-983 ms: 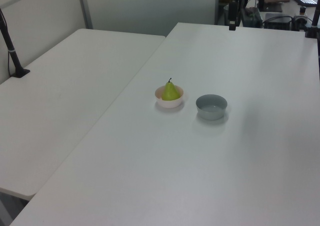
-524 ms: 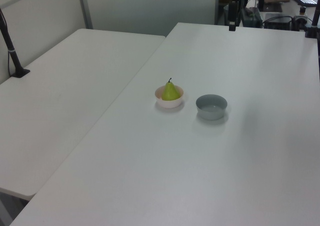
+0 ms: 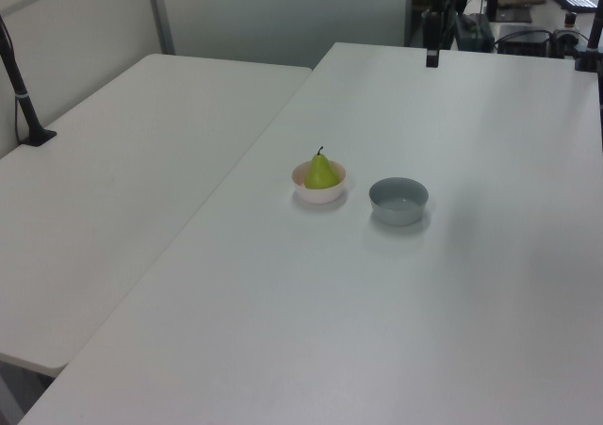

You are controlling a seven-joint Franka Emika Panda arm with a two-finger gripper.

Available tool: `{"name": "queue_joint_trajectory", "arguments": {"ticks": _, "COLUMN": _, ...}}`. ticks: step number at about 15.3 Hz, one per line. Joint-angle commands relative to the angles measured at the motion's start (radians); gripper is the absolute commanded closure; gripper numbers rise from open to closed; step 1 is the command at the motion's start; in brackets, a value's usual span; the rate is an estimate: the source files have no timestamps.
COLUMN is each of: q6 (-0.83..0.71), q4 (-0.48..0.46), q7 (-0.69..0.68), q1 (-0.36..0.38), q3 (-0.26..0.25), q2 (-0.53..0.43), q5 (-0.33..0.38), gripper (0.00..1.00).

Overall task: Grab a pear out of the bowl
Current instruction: 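Move the open gripper over the green pear in the pink bowl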

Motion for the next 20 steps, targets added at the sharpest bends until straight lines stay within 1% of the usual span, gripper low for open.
{"name": "queue_joint_trajectory", "arguments": {"ticks": 1, "q6": 0.092, "q4": 0.004, "q7": 0.017, "q1": 0.023, "q3": -0.004, "q2": 0.066, "q5": 0.021, "gripper": 0.00}}
{"name": "queue_joint_trajectory", "arguments": {"ticks": 4, "q6": 0.197, "q4": 0.004, "q7": 0.017, "q1": 0.026, "q3": -0.004, "q2": 0.113, "q5": 0.021, "gripper": 0.00}}
{"name": "queue_joint_trajectory", "arguments": {"ticks": 6, "q6": 0.283, "q4": 0.003, "q7": 0.019, "q1": 0.043, "q3": -0.003, "q2": 0.158, "q5": 0.019, "gripper": 0.00}}
{"name": "queue_joint_trajectory", "arguments": {"ticks": 11, "q6": 0.457, "q4": 0.004, "q7": 0.020, "q1": 0.049, "q3": -0.003, "q2": 0.258, "q5": 0.021, "gripper": 0.00}}
{"name": "queue_joint_trajectory", "arguments": {"ticks": 12, "q6": 0.498, "q4": 0.004, "q7": 0.049, "q1": 0.067, "q3": -0.003, "q2": 0.275, "q5": 0.016, "gripper": 0.00}}
{"name": "queue_joint_trajectory", "arguments": {"ticks": 14, "q6": 0.595, "q4": 0.003, "q7": 0.104, "q1": 0.077, "q3": -0.004, "q2": 0.313, "q5": 0.003, "gripper": 0.00}}
{"name": "queue_joint_trajectory", "arguments": {"ticks": 20, "q6": 0.739, "q4": 0.004, "q7": 0.112, "q1": 0.081, "q3": -0.004, "q2": 0.394, "q5": 0.003, "gripper": 0.00}}
